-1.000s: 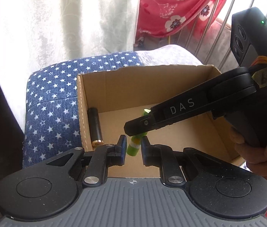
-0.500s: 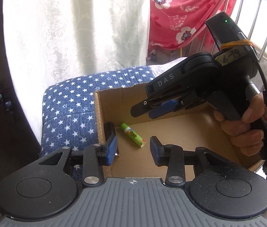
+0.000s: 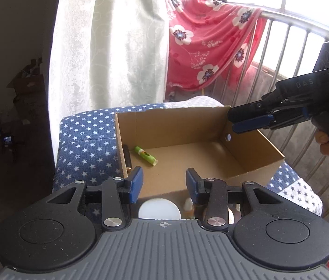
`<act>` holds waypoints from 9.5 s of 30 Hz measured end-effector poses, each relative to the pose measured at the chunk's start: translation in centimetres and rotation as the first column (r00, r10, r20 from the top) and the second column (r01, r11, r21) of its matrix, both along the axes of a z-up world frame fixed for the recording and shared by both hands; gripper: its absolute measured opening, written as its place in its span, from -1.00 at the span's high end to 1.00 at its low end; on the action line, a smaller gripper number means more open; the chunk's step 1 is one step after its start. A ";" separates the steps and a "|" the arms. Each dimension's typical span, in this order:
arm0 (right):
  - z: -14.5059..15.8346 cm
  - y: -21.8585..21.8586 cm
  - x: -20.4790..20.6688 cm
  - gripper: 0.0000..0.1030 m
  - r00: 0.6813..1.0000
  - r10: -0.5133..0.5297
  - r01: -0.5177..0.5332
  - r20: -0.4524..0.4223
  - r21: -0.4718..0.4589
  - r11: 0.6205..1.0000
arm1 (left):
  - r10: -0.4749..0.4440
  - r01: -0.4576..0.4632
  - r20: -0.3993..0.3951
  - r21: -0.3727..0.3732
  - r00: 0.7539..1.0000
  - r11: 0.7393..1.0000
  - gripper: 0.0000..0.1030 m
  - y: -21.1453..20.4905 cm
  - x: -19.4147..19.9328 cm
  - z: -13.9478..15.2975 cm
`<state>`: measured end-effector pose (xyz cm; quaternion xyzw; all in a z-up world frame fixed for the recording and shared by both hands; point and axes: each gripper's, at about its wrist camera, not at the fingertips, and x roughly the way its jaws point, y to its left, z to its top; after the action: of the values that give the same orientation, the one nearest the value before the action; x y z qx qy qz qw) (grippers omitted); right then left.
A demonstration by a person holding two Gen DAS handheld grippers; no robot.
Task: Organize rigid objects
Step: 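Grasp the black oval fob inside the pink lid with the right gripper, then carry the black fob into the box and open the right gripper, then grip the rim of the pink lid with the right gripper, then lift the pink lid over the box and release it inside, then move the right gripper to the black tape roll and grip its edge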
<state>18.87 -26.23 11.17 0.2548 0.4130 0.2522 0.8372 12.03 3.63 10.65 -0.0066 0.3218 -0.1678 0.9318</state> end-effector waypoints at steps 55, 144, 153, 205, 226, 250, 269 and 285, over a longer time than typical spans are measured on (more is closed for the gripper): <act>-16.5 0.8 -7.5 0.55 0.841 -0.123 0.139 -0.527 -0.008 0.990 | -0.268 0.267 -0.066 -0.014 0.961 0.964 0.49 -6.5 -6.7 -11.5; -12.0 0.8 -14.2 0.03 0.998 -0.059 0.055 -0.014 -0.221 0.974 | -0.234 0.239 -0.049 0.216 0.971 0.947 0.01 -9.5 -8.7 -11.7; -13.8 1.0 -13.2 0.21 0.999 -0.041 0.036 -0.018 -0.235 0.971 | -0.227 0.238 -0.076 0.226 0.971 0.944 -0.20 -10.5 -6.6 -12.6; 1.8 2.7 -9.9 0.59 0.963 -0.057 0.132 0.263 -0.280 0.951 | -0.227 0.163 0.353 0.202 0.908 0.966 -0.27 -10.5 -6.5 -0.8; -4.5 6.4 6.2 0.63 0.990 0.103 -0.129 -0.100 -0.300 0.945 | -0.130 0.134 -0.093 0.036 0.987 0.990 -0.24 -3.5 6.4 -4.1; -5.5 6.2 7.2 0.71 0.975 0.111 -0.159 -0.193 -0.256 0.953 | -0.085 0.086 -0.013 0.070 0.996 0.994 -0.21 -1.3 4.0 -2.3; -5.7 5.4 -13.4 0.49 0.994 0.050 -0.018 0.095 -0.313 0.950 | -0.141 0.142 -0.018 0.097 0.990 0.985 -0.28 -3.3 -9.4 -7.5; -12.9 9.1 -14.9 0.08 0.995 0.020 0.023 0.103 -0.402 0.915 | -0.081 0.091 -0.050 0.237 0.995 0.967 -0.36 -7.2 -10.1 -13.1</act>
<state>4.01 -17.13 -1.73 0.0642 0.4114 0.1741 0.8924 1.92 -3.57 -2.44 0.1164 0.3581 -0.1679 0.9110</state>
